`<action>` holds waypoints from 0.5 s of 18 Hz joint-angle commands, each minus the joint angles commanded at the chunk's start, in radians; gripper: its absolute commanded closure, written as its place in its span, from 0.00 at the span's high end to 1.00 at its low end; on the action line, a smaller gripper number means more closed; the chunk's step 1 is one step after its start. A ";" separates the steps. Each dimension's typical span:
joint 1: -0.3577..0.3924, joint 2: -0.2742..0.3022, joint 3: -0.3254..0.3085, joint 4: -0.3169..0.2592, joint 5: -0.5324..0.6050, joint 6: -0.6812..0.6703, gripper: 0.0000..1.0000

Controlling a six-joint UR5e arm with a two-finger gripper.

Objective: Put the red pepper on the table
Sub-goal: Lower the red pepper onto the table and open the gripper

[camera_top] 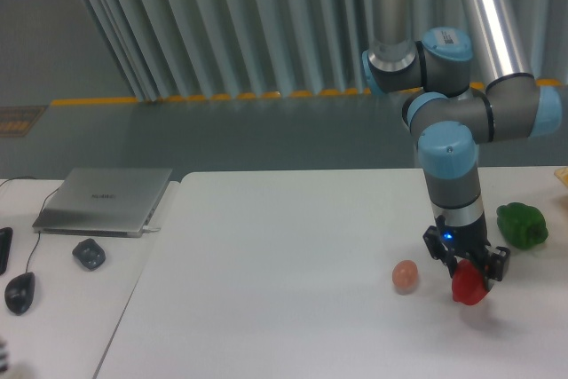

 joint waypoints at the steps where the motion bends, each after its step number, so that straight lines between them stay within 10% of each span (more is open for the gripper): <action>1: -0.005 -0.008 0.000 0.003 0.017 -0.002 0.54; 5: -0.015 -0.018 -0.002 0.008 0.029 -0.014 0.55; 9: -0.015 -0.018 0.000 0.011 0.031 -0.014 0.79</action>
